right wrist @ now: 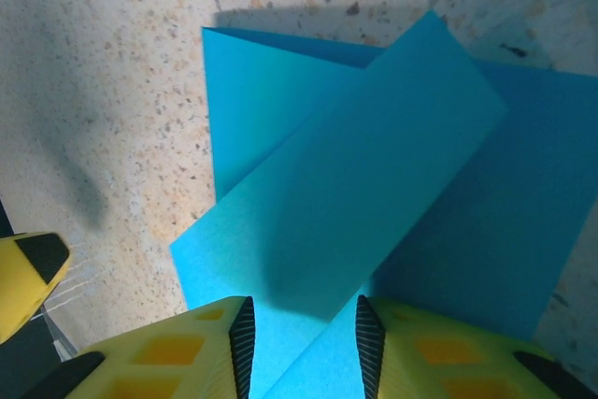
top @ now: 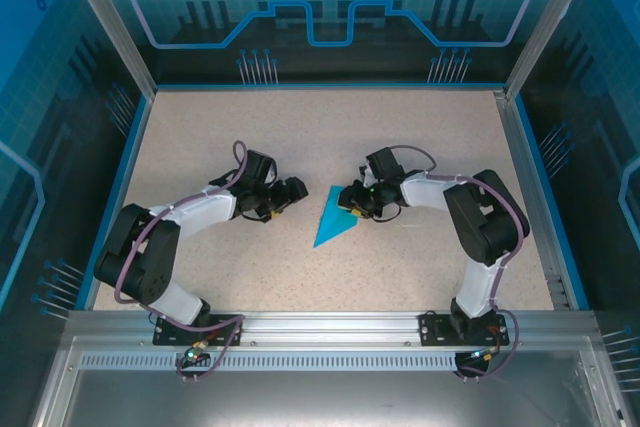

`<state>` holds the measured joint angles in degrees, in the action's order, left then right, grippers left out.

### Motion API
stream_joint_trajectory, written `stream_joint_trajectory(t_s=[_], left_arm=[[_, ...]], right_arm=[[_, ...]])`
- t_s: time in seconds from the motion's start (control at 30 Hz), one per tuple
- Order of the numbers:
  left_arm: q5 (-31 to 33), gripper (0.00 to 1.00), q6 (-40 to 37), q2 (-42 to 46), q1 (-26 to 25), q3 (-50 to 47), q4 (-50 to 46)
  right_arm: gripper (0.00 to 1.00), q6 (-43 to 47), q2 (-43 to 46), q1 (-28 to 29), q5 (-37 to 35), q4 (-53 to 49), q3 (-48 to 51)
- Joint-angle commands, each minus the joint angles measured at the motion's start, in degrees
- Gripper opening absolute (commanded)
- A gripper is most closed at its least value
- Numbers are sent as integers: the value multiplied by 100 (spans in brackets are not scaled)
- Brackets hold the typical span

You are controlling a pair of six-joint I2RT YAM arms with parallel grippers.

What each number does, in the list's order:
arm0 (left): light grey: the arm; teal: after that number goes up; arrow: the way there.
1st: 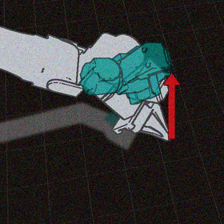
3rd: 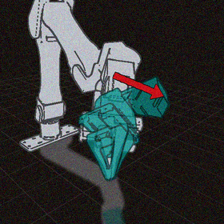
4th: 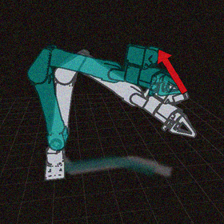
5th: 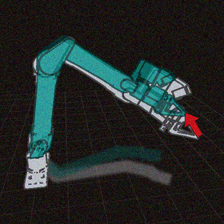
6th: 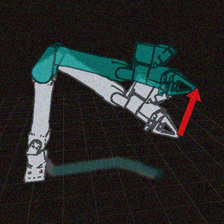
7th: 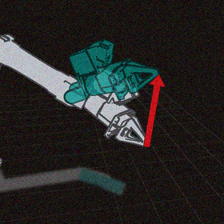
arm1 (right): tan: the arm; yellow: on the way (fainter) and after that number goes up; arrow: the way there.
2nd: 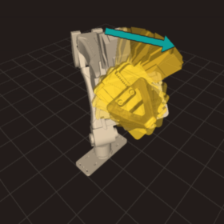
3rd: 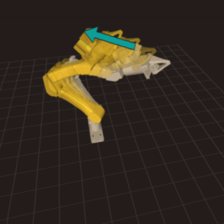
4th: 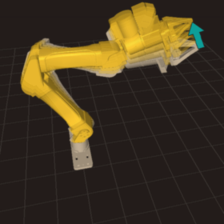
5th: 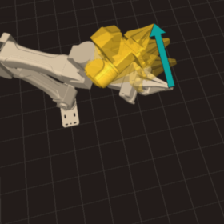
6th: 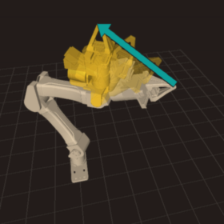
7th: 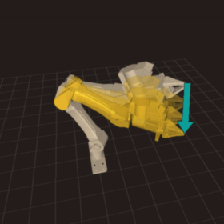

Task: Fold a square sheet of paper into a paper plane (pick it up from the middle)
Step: Pick up the paper from the center of the table, then turn over the paper at the center of the table.

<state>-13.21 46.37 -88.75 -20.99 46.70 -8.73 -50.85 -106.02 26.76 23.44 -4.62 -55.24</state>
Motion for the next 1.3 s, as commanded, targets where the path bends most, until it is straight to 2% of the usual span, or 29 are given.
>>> stream_joint_trajectory(t_s=[0.0, 0.13, 0.23, 0.4, 0.67, 0.77, 0.87, 1.1, 1.27], left_arm=[[84, 87, -140, 120, 164, -98, -41], [19, 90, -150, 154, 209, -116, -56], [-30, 96, -130, 207, 244, -110, -76], [-522, 98, -138, 309, 330, -134, 28], [-2155, 98, 313, 658, 443, -48, 679], [-2668, 99, 584, 827, 447, -80, 1241], [-3188, 98, 997, 821, 432, -193, 2033], [-3640, 97, 1724, 532, 349, -344, 3301], [-3716, 89, 2143, 366, 137, -371, 4142]], right_arm=[[35, -118, -150, 118, 285, 347, -90], [30, -207, -181, 166, 492, 730, -10], [20, -353, -157, 189, 607, 1123, 117], [10, -390, 47, 95, 797, 1645, 203], [9, -835, 531, -530, 2013, 2645, 3], [10, -940, 672, -734, 2403, 2572, -185], [10, -1300, 766, -831, 2699, 2921, -241], [12, -2464, 631, -815, 3028, 4175, -278], [12, -2790, 565, -761, 3114, 4509, -255]])
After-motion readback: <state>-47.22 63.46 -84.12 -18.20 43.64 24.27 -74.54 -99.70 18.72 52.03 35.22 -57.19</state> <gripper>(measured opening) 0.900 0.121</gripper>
